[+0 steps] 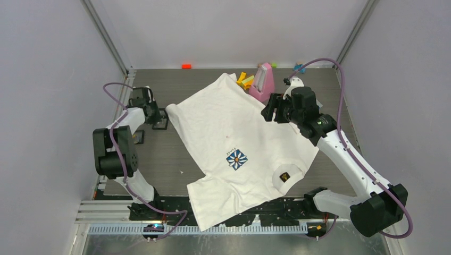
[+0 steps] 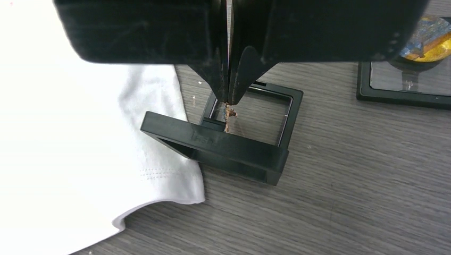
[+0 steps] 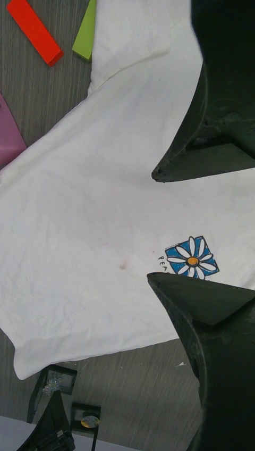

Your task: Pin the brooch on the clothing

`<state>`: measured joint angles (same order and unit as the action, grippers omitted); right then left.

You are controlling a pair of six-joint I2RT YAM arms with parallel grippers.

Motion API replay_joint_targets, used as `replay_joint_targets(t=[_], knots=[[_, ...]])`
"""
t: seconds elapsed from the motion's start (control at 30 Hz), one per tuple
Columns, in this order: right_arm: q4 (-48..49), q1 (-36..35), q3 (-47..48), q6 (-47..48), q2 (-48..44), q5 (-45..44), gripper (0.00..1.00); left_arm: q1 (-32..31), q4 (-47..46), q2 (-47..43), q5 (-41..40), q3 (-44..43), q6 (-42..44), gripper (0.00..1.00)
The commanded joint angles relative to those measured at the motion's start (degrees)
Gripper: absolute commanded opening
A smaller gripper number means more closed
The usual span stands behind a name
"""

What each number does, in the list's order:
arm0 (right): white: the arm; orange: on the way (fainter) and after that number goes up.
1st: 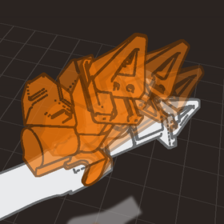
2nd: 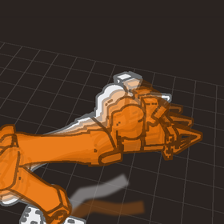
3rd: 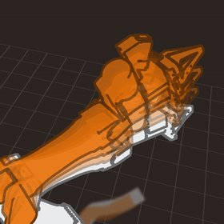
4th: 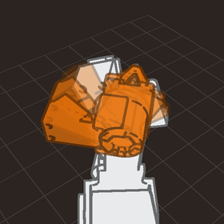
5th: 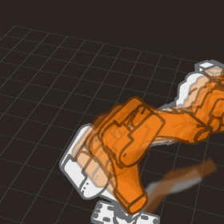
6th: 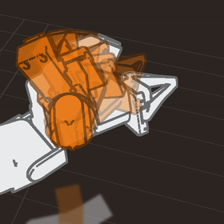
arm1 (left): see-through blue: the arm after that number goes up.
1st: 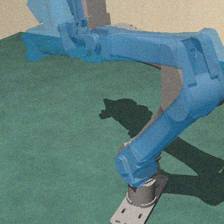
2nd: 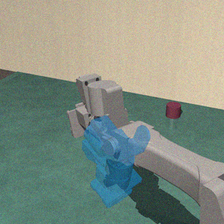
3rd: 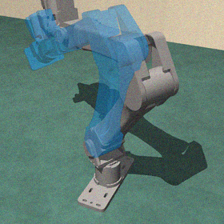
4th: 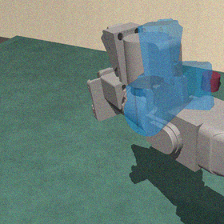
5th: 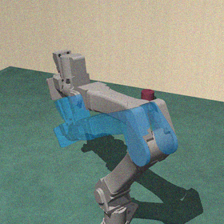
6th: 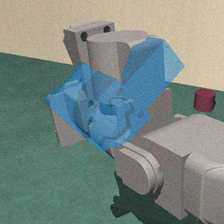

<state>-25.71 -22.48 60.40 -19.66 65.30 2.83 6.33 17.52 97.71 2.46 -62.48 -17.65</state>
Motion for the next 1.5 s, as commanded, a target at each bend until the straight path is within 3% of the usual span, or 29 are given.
replay_joint_targets(t=[0.0,0.3,0.67,0.73,0.83,1.03,1.47], knots=[[2.86,0.16,0.16,-0.38,0.18,0.82,0.68,-0.18,-3.48,-2.03,2.56,0.52,-0.10,0.00],[3.04,0.16,0.24,-0.42,-0.01,1.05,0.68,-0.39,-2.08,-5.16,1.28,1.20,0.15,0.00],[3.25,0.16,-0.90,-1.51,-2.55,5.28,0.68,-3.60,5.01,-20.14,-0.69,4.82,0.59,0.00],[3.59,0.16,-1.53,-2.12,-2.51,6.54,0.68,-3.58,6.26,-19.13,-1.92,4.41,1.28,0.00],[4.30,0.16,-1.95,-2.92,-2.38,8.43,0.68,-3.58,7.74,-14.12,-0.03,1.99,1.07,0.13],[4.41,0.18,-3.12,-3.61,-3.69,8.96,0.68,-3.68,6.05,-5.89,-1.27,-0.99,0.18,0.28],[5.25,0.16,-5.47,-4.28,-4.07,10.03,0.68,-3.53,5.41,2.95,-0.98,-5.91,2.98,0.40]])
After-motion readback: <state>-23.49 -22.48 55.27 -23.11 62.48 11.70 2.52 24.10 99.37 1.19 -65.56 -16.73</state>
